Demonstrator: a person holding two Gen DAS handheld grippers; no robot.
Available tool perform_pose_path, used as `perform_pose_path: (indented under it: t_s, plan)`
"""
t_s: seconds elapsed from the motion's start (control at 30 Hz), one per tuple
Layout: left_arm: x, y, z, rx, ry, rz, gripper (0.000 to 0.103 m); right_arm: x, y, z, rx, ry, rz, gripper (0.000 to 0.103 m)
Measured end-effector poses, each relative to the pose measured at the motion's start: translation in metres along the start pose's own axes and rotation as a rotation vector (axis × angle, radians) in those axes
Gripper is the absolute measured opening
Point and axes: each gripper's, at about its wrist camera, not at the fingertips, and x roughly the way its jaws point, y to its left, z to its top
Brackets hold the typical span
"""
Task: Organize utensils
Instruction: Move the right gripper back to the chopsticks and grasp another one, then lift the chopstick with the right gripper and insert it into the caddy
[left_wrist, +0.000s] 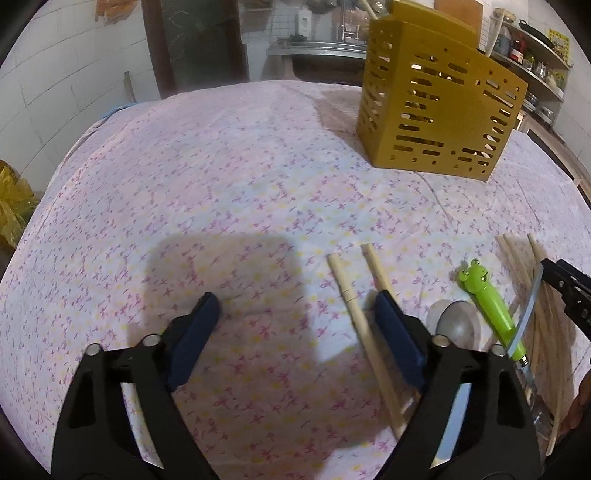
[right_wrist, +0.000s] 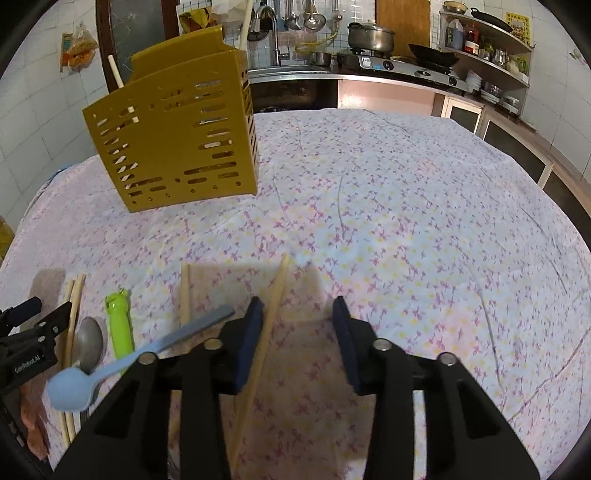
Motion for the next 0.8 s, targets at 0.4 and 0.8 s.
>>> perform_pose_path:
  t_s: [0.4,0.8]
  plan:
    - [0.008,-0.017,0.027,-0.004,0.089,-0.019,0.02,0.022,0.004,0.028,0.027,0.074,-0.007,0.013]
    - [-0.007,-0.01,0.03,-0.056,0.041,-0.103,0.007,-0.019,-0.019,0.028,0.127,-0.067,0.06,0.006]
